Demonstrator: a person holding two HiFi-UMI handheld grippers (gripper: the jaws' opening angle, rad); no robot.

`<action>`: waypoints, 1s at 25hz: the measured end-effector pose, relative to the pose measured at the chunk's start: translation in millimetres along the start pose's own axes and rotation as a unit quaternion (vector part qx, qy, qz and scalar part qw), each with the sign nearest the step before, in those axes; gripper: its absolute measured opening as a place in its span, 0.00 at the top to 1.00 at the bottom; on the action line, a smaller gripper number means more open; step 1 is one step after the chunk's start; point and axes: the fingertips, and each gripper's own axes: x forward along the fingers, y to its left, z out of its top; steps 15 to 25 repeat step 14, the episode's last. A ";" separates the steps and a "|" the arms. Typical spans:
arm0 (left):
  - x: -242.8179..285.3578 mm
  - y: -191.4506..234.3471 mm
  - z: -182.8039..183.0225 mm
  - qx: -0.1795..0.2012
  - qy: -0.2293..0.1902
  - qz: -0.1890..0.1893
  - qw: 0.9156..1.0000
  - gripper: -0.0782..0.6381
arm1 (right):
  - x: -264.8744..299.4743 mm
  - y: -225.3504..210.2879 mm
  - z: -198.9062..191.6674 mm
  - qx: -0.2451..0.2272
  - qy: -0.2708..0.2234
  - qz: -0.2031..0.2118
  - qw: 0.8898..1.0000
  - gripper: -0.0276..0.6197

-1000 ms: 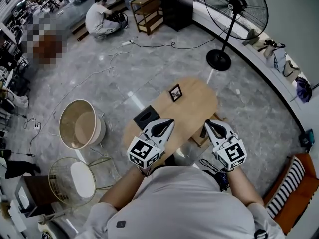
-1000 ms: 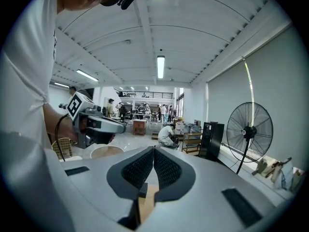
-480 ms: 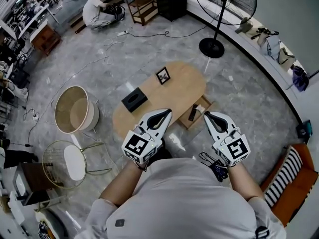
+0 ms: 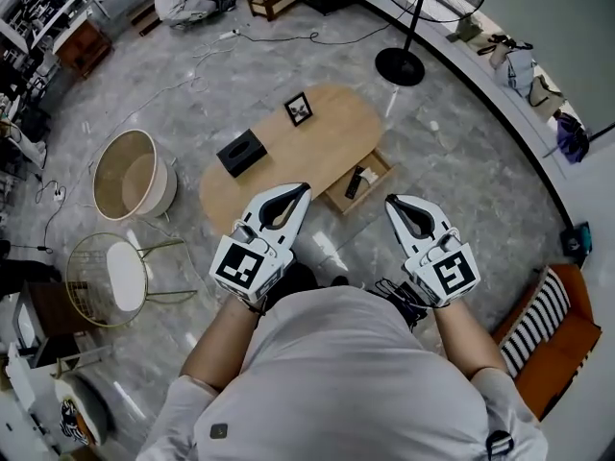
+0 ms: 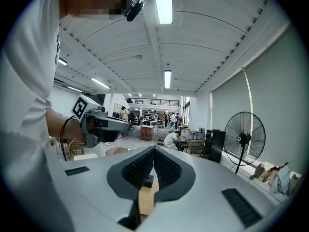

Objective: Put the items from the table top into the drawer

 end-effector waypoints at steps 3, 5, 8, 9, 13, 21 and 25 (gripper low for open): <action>-6.2 -6.5 -2.3 -0.011 0.010 0.012 1.000 0.88 | -4.2 3.9 -0.9 0.003 0.007 0.005 1.000 0.91; -9.7 -8.2 -0.7 -0.008 0.005 0.013 1.000 0.88 | -3.5 5.2 7.2 -0.004 -0.016 0.007 1.000 0.91; -13.2 -10.0 2.2 -0.004 0.002 0.014 1.000 0.88 | -2.6 8.3 13.0 -0.002 -0.020 0.011 1.000 0.91; -13.7 -10.5 2.2 -0.005 0.001 0.015 1.000 0.88 | -1.8 8.1 17.0 -0.006 -0.030 0.013 0.999 0.91; -14.0 -14.4 5.7 0.018 -0.024 0.009 0.999 0.88 | -2.6 9.2 24.5 -0.017 -0.053 0.017 0.998 0.91; -14.2 -15.5 6.6 0.024 -0.031 0.008 0.999 0.88 | -3.3 9.8 25.2 -0.018 -0.055 0.018 0.998 0.91; -14.2 -15.5 6.6 0.024 -0.031 0.008 0.999 0.88 | -3.3 9.8 25.2 -0.018 -0.055 0.018 0.998 0.91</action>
